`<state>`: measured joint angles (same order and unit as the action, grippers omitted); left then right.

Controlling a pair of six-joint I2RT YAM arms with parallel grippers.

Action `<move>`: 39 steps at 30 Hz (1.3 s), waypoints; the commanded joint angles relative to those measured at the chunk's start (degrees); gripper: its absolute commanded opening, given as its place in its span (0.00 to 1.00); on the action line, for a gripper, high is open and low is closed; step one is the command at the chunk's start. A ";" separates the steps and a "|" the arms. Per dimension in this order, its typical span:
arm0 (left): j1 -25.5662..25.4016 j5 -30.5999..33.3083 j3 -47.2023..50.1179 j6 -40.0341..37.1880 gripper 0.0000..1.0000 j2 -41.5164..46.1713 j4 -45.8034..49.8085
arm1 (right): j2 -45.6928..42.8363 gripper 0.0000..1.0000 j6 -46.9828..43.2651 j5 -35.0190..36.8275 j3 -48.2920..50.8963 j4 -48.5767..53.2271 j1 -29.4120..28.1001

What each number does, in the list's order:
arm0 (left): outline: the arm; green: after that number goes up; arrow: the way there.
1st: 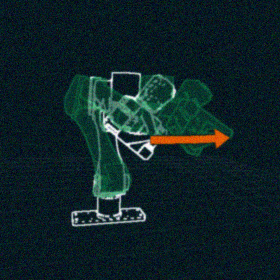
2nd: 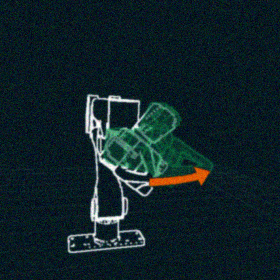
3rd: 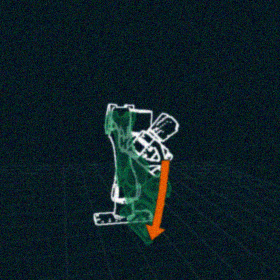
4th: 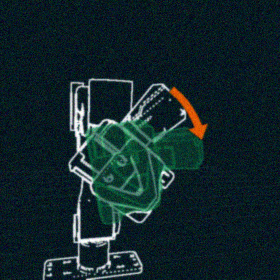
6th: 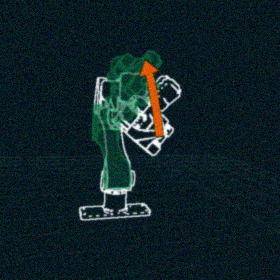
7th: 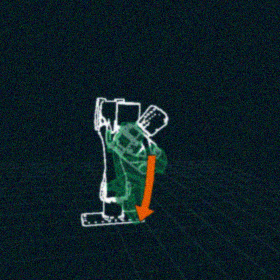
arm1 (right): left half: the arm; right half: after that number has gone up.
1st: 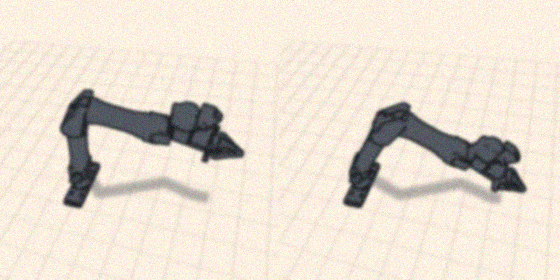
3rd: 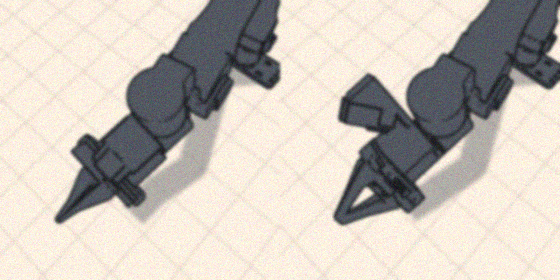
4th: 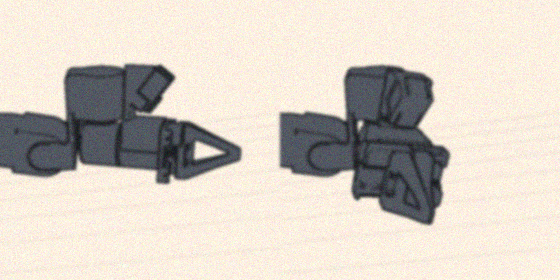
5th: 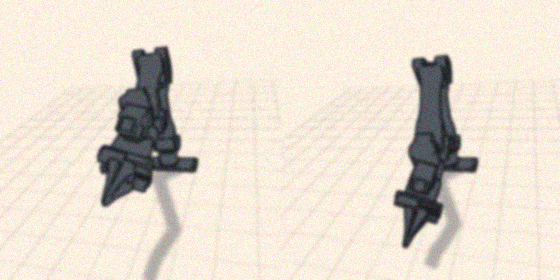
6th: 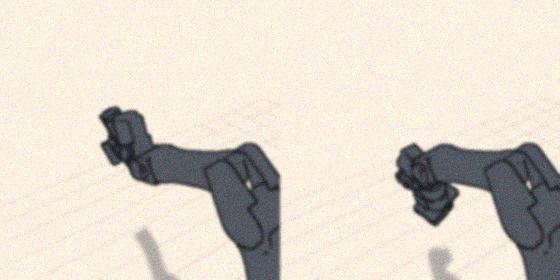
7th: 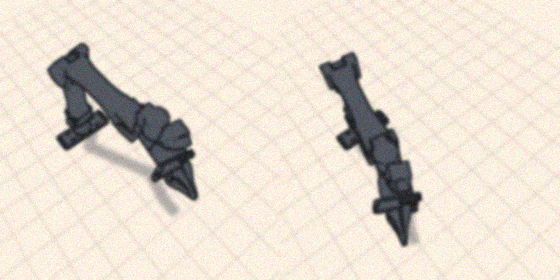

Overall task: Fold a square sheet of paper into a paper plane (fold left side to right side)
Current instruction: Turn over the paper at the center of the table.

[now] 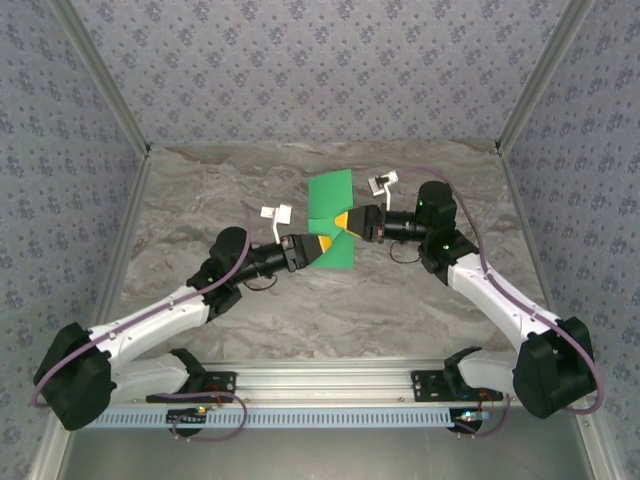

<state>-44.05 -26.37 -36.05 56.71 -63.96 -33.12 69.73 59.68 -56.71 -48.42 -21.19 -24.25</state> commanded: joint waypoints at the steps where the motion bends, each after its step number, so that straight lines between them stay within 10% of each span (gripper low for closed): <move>1: -0.37 0.24 -2.05 -1.08 0.19 2.09 -1.38 | -1.00 0.17 0.07 0.87 -0.30 0.62 -0.18; 7: -1.70 6.61 -3.93 -8.37 0.09 4.24 13.10 | -4.19 0.40 -13.62 6.49 -2.89 21.13 1.63; 12: -9.19 30.53 -14.64 -21.96 0.03 1.22 45.45 | -8.29 0.63 -32.80 30.18 -9.11 53.51 3.78; 16: -17.09 54.29 -27.95 -23.48 0.03 -11.29 69.62 | -12.72 0.75 -36.32 43.98 -7.12 61.26 7.38; 22: -22.69 73.89 -52.64 -11.15 0.03 -38.97 105.39 | -21.83 0.93 -36.46 54.83 -0.81 63.07 14.14; 26: -23.48 75.46 -64.27 -5.50 0.03 -52.71 116.86 | -26.25 0.97 -36.06 55.53 0.96 63.76 17.68; 39: -22.48 60.90 -72.02 -10.00 0.07 -69.98 111.27 | -28.34 0.98 -39.35 54.69 0.96 67.54 21.05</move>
<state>-66.65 38.00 -105.73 47.75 -131.94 76.66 42.24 22.04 -2.72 -47.68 44.40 -3.66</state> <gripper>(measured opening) 0.065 0.977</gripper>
